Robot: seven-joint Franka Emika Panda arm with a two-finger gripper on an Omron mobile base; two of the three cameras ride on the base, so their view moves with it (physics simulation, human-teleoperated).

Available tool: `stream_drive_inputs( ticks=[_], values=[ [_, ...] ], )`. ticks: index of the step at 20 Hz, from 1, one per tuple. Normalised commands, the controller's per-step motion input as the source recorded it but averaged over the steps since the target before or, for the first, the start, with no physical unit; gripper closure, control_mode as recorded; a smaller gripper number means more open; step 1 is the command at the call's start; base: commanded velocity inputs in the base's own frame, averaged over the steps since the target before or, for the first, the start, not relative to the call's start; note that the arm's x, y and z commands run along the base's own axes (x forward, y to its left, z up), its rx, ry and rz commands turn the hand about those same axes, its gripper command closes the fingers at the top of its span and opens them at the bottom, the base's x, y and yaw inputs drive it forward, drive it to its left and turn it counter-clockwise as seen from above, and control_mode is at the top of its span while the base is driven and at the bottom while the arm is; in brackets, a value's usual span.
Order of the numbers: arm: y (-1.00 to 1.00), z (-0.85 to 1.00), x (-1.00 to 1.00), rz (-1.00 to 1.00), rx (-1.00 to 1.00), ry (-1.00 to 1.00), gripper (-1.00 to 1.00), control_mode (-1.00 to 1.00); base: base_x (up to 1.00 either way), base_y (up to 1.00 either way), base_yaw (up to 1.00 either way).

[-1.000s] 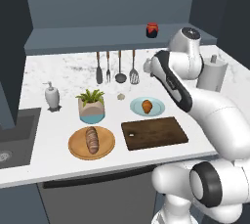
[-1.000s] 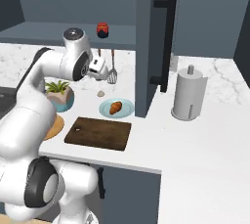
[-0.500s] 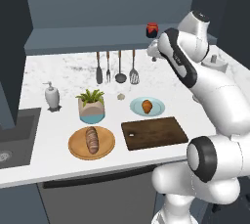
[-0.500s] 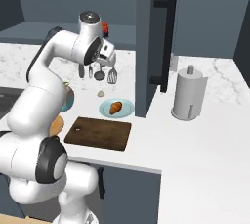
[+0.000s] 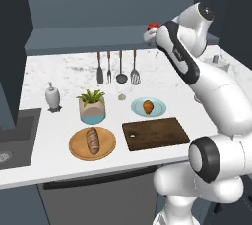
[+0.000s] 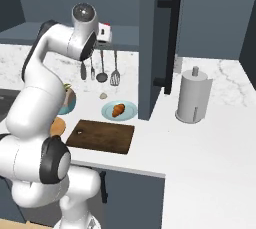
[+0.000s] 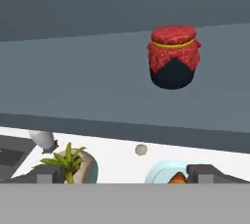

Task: From the different types of pastries on the counter, select a croissant and place it on the cutting board. Then retrieve a jar of jam from the cabinet and place it alongside the croissant on the cutting board.

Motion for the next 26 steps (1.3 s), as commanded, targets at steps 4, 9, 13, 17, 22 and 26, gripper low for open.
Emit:
stream_drive_inputs(
  ticks=[4, 9, 13, 17, 22, 26],
  values=[
    [0.0, 0.0, 0.28, -0.02, -0.11, 0.01, -1.0, -1.0, 0.0, 0.0, 0.0],
    [-0.06, 0.29, 0.57, -0.18, -0.27, 0.0, -1.0, -1.0, 0.0, 0.0, 0.0],
    [-0.07, 0.4, 0.19, -0.14, -0.04, 0.03, -1.0, -1.0, 0.0, 0.0, 0.0],
    [-0.37, 0.01, 0.06, -0.07, 0.23, 0.01, -1.0, -1.0, 0.0, 0.0, 0.0],
    [-0.52, 0.0, 0.02, -0.13, 0.16, 0.0, -1.0, -1.0, 0.0, 0.0, 0.0],
    [0.07, -0.03, 0.17, -0.02, -0.01, -0.06, -1.0, -1.0, 0.0, 0.0, 0.0]
  ],
)
